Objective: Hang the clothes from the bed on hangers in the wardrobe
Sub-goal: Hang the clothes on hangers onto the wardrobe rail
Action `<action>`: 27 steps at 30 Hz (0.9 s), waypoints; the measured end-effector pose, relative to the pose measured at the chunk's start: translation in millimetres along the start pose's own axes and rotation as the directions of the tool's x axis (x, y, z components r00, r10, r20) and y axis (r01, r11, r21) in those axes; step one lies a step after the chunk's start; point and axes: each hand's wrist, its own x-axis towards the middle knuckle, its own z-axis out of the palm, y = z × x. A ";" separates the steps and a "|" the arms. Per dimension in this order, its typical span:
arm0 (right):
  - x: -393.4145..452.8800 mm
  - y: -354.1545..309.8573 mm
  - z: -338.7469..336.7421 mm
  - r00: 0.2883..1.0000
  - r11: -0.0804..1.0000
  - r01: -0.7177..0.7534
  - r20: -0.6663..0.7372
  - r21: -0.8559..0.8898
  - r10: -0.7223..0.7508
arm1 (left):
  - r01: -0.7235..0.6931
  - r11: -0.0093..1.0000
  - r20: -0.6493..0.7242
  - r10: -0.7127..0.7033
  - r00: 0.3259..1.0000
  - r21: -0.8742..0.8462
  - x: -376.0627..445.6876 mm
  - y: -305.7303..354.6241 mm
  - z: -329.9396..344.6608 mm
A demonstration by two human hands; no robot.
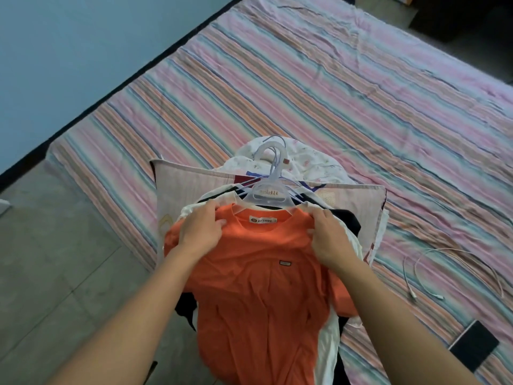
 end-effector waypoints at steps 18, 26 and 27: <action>-130.6 -106.5 -118.2 0.953 0.944 0.298 -0.095 0.137 -0.287 | -0.271 0.849 -0.197 0.200 0.960 -0.454 -166.7 -35.1 -171.2; -236.8 -191.2 -174.1 0.849 0.850 0.516 -0.196 0.104 -0.491 | -0.351 0.725 -0.332 0.177 0.927 -0.592 -297.1 -67.1 -263.9; -248.3 -202.0 -178.8 0.838 0.840 0.534 -0.193 0.094 -0.511 | -0.363 0.724 -0.361 0.167 0.917 -0.587 -313.1 -72.2 -273.6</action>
